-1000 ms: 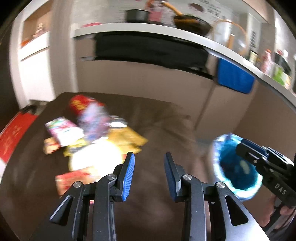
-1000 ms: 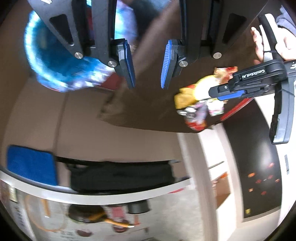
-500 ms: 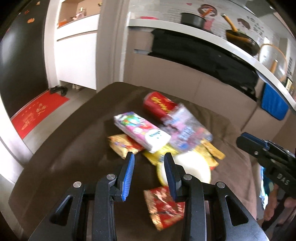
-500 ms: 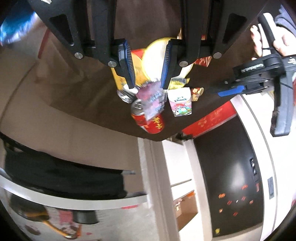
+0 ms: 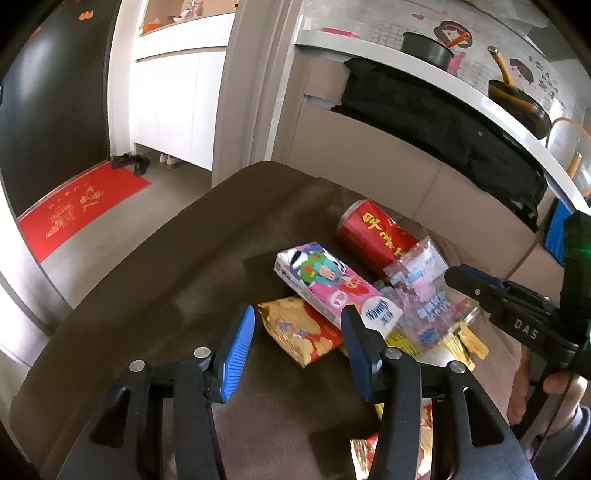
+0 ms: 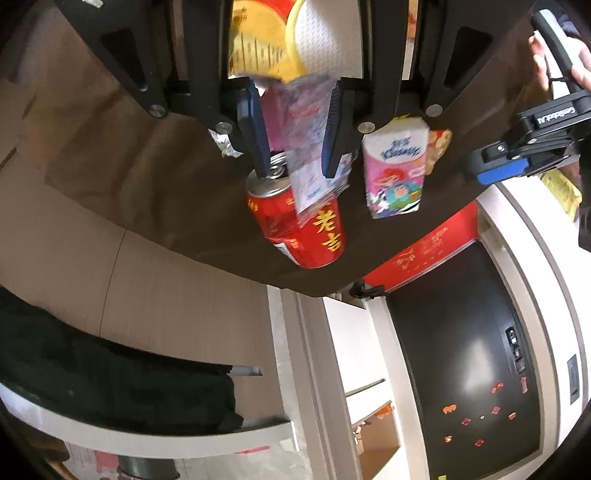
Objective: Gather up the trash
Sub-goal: 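Return both tools to the table and reach toward the remaining trash, then grasp the pink tissue pack with the left tool while the right tool grasps a clear bag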
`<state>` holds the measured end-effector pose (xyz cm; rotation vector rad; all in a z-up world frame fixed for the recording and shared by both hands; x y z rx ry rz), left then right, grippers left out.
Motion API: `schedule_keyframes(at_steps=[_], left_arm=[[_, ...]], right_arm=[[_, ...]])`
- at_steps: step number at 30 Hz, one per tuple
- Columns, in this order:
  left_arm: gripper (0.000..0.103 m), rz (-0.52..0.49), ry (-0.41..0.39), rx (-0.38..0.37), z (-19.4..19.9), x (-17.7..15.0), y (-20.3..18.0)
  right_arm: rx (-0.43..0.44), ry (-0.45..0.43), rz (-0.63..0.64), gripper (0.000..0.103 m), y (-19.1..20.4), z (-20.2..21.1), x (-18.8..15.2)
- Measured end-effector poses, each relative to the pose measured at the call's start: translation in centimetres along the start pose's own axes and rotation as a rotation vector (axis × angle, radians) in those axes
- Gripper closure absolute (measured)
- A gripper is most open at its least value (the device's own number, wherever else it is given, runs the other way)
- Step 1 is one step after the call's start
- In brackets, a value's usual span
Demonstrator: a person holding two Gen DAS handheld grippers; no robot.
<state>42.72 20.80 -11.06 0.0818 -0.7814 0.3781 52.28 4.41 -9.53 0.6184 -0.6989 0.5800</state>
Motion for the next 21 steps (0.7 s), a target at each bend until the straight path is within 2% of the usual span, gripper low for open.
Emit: schedule_keyframes(at_steps=[7,8,11,14,21], left_arm=[[0.053,0.022,0.035,0.004,-1.6,0.3,0.8],[0.053,0.024,0.04,0.004,-1.8,0.4,0.9],[0.053,0.051,0.068,-0.018,-2.5,0.3,1.0],[0.053,0.082,0.088,-0.036,-2.9,0.5,1.1],[0.053,0.161,0.108,-0.057,-3.7,1.2,-0.1]], right_arm=[[0.106,0.062,-0.035,0.077,0.4,-1.5,-1.0],[0.123,0.063,-0.033,0.079,0.8,-1.4,-1.3],[0.17,0.07,-0.007,0.095,2.2,-0.9,-2.0],[0.146,0.053,0.041,0.098,3.3,0.1,-2.4],[0.082,-0.028,0.052,0.101,3.2,4.4,-2.5]])
Point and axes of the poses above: each gripper's, at about its wrist camera, not at the fingertips, and z roughly against the way its jaws point, y to its left, x to its top, the point moved 6 cm from there along -z, roughly the way its jaws point, and after that the axes turned 14 degrees about x, right-handed, at the moved point
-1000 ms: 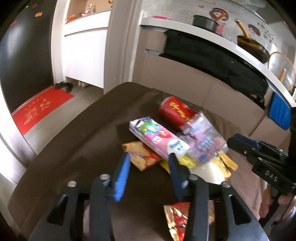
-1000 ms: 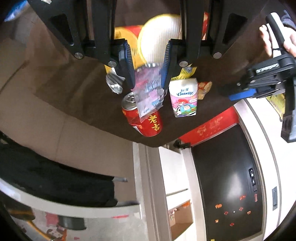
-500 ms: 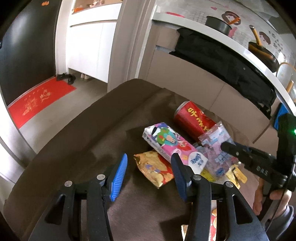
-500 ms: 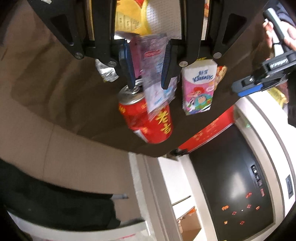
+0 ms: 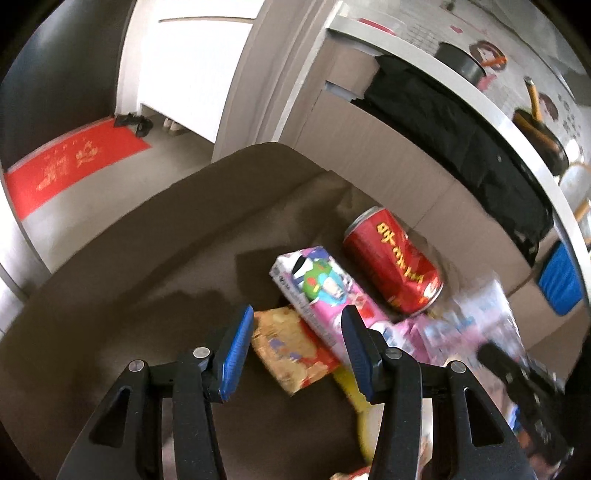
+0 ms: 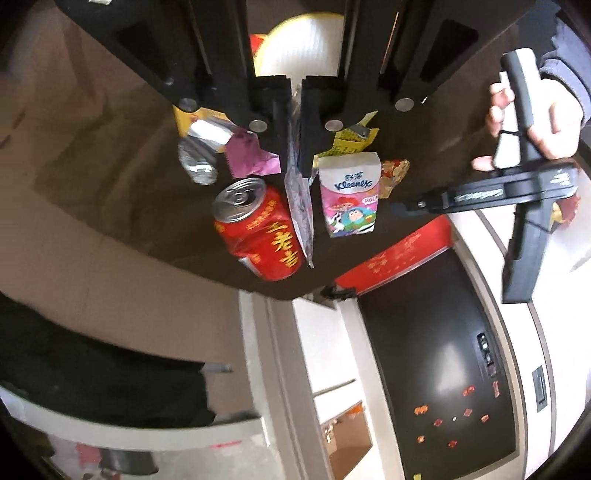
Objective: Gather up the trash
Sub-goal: 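Grasp the pink tissue pack with the left tool while the right tool grasps a clear bag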
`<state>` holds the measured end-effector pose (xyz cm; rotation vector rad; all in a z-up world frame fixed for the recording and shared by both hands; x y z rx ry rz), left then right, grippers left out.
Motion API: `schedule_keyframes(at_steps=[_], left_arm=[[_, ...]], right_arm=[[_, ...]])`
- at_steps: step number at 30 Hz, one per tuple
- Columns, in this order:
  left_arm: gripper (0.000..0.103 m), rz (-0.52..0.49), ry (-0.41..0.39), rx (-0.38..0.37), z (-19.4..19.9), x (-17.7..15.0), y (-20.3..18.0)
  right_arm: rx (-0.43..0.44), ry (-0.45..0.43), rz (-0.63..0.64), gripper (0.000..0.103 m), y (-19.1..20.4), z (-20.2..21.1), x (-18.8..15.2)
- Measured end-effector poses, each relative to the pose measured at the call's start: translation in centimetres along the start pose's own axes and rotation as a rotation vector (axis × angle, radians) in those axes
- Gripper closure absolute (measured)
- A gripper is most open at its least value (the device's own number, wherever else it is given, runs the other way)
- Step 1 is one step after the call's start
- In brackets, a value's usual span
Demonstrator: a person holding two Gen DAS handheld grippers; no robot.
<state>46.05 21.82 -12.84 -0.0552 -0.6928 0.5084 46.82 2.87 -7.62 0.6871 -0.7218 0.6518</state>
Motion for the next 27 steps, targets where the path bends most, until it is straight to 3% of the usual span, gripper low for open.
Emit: schedule_keyframes(at_steps=[5,12,21,23,25,27], left_arm=[[0.053,0.07,0.038,0.04,-2.0,0.6,-1.5],[0.051,0.054,0.063,0.14,-5.0,0.9,-3.4],[0.049,0.089,0.115,0.118,-6.2,0.9,-3.5],[0.052,0.078,0.125,0.107,-6.2,0.8,-3.7],[0.068,0.071,0.108,0.092,-5.5,0.9,-3.9],[0.074,0.056,0.087,0.066,-4.7,0.9,-4.4]], right_arm=[[-0.047,-0.032,-0.001,0.101,-0.8,3.1,-0.3],[-0.074,-0.041,-0.053,0.101,-3.0,4.8,-2.1],[-0.088,-0.06,-0.062,0.1,-3.3,5.4,-2.6],[-0.086,-0.066,-0.065,0.1,-3.1,5.5,-2.6],[-0.087,-0.075,-0.068,0.1,-3.0,5.8,-2.6],[-0.089,-0.083,-0.065,0.1,-2.7,6.2,-2.4]])
Point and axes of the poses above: each gripper's, at about its wrist camera, not at the fingertips, and z roughly against the way its jaws point, y to its left, x to its top, the point moved 6 cm from there along -z, roughly the way its jaws point, and after that the axes turned 14 degrees about x, right-handed, at the moved point
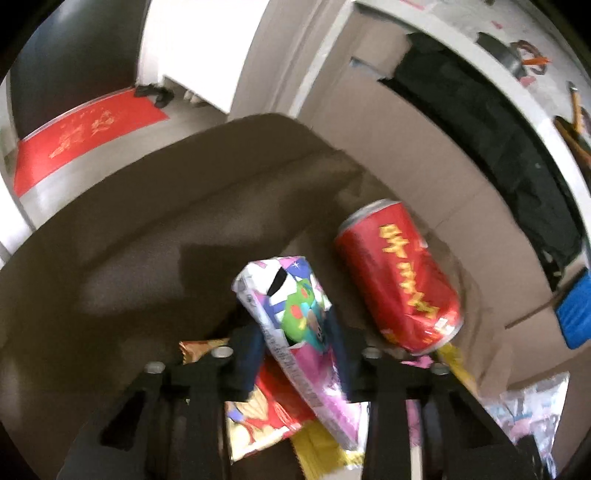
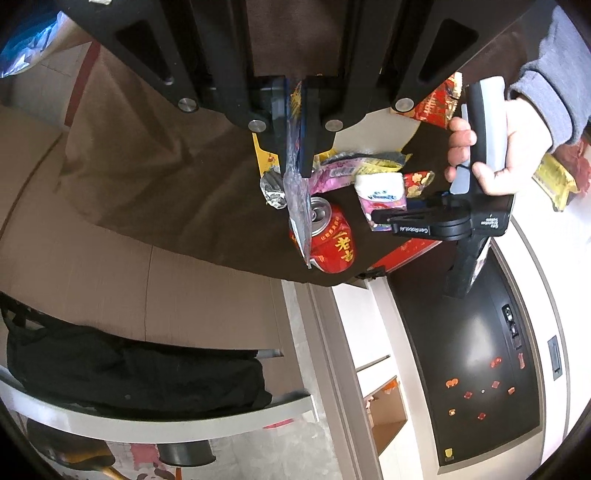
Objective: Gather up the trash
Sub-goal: 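Grasp the pink tissue pack with the left tool while the right tool grasps a clear bag, then carry the tissue pack and clear bag over the blue-lined bin and open both tools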
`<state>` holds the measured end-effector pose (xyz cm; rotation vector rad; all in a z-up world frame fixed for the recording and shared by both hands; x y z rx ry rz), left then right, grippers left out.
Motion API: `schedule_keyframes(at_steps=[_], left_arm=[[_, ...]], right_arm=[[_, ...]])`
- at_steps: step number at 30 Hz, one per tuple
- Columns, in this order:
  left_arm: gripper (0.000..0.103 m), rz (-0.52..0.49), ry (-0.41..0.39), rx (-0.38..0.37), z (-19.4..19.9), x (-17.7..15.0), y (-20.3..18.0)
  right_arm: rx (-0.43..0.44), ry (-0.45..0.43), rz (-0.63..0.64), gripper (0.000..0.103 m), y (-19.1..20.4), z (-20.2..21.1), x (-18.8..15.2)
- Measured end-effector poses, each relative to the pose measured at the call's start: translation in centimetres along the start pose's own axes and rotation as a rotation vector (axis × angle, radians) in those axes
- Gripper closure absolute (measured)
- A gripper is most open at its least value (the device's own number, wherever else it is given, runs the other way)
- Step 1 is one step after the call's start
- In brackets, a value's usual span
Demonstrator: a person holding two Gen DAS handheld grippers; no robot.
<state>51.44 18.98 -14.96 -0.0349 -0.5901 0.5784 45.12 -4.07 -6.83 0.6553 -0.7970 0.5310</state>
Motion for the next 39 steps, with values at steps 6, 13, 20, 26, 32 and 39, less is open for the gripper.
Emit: schedule_keyframes(at_steps=[6,13,20,26,32,39], left_arm=[[0.082,-0.095,-0.135,0.006,5.3,-0.7,-0.8],[0.084,-0.209,-0.338,0.007,13.9,-2.5,-1.9],[0.084,-0.3,-0.43,-0.065,20.5,-5.4,-4.4],[0.084,-0.375,-0.465,-0.145,24.5,-8.4,-8.0],[0.084,-0.464,-0.438,-0.242,26.4,-12.6,-13.0],[0.084,-0.58,-0.396,-0.332,27.2,-17.9,-19.7]], right_arm=[[-0.014,-0.024,0.024,0.1,1.2,2.1,0.7],[-0.035,-0.053,0.056,0.1,3.5,5.2,1.1],[-0.068,-0.102,0.077,0.1,5.2,9.4,0.8],[-0.154,-0.153,0.074,0.1,4.6,14.6,0.6],[-0.267,-0.203,0.047,0.1,2.3,21.0,-0.6],[-0.402,-0.234,-0.01,0.099,-1.2,27.7,-3.8]])
Point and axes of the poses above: each gripper's, at about its wrist camera, not at the fingertips, and z roughly against the way its jaws point, y to its left, x to its top, the point moved 6 cm from there along -z, roughly the way its jaws point, and after that the axes turned 14 degrees about x, right-handed, at the moved point
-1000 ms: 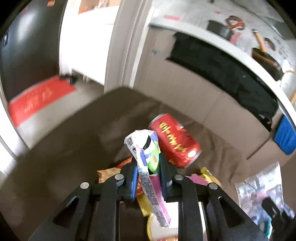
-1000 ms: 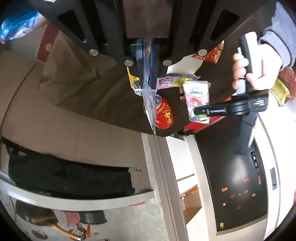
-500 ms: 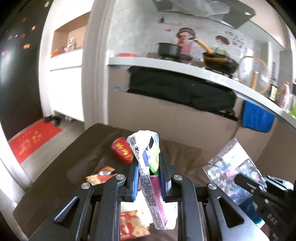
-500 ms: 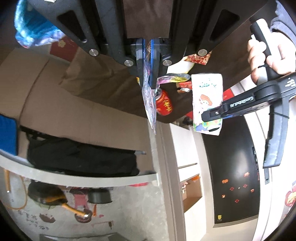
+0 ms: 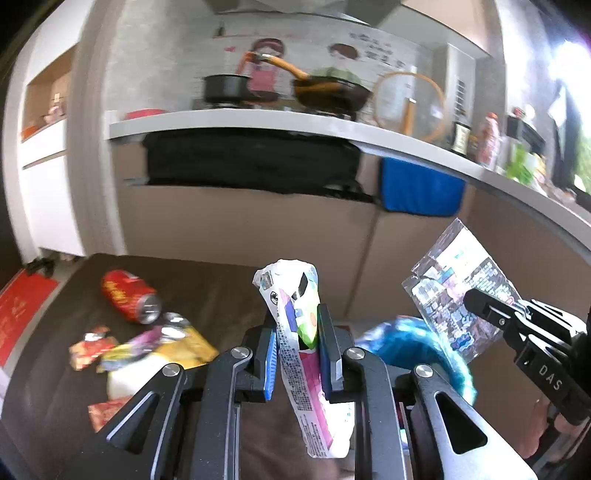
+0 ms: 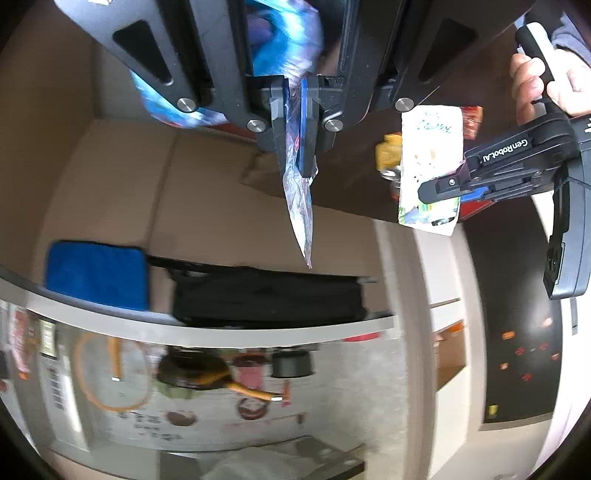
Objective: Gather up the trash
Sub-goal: 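Carry the tissue pack and clear bag over the blue-lined bin and open both tools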
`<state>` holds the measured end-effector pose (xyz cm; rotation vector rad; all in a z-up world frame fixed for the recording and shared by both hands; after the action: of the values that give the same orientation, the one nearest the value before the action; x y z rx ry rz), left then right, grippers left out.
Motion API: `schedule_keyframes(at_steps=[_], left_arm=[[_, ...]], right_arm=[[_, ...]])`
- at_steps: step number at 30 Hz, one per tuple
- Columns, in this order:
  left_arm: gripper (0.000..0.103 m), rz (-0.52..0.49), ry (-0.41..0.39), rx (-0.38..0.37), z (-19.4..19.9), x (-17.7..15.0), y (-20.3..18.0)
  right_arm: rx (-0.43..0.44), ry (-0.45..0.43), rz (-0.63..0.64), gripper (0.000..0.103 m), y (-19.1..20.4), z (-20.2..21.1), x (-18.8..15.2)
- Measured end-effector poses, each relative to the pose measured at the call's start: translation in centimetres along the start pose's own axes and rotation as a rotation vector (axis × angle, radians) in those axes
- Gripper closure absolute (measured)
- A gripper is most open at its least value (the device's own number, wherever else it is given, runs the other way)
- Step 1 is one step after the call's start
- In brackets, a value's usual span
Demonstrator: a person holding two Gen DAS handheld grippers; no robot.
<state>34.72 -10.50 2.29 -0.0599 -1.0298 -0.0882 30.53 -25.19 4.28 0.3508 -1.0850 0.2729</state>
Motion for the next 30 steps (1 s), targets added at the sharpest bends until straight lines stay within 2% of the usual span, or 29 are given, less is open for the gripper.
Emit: schedule_keyframes(at_steps=[4,12,22,30], left_arm=[[0.084,-0.04,0.022,-0.052,-0.5,-0.6,-4.2],[0.084,-0.082,0.083,-0.116,-2.3,-2.3,-9.1],[0.084,-0.109,0.217,-0.207,-7.5,-5.9,-12.9],[0.084,-0.109,0.271,-0.244,-9.6,-7.9,-14.1]], right_arm=[[-0.056,-0.001,-0.031,0.099,-2.6,2.0,-1.2],[-0.106,0.017,-0.107,0.099,-6.8,3.1,-3.8],[-0.106,0.105,-0.19,0.099,-9.8,-0.5,-7.7],[-0.106,0.156,-0.234,0.098,-11.3,-3.0,-9.9]])
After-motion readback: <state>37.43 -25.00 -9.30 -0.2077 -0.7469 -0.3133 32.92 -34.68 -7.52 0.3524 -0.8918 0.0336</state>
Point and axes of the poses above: each gripper's, at about its wrist camera, not at the fingertips, and z roughly against the way its jaws point, y to its left, x to its top, the point moved 6 cm from there along -z, roughly the way its jaws point, and after that the axes turned 14 degrees about x, right-handed, at the moved point
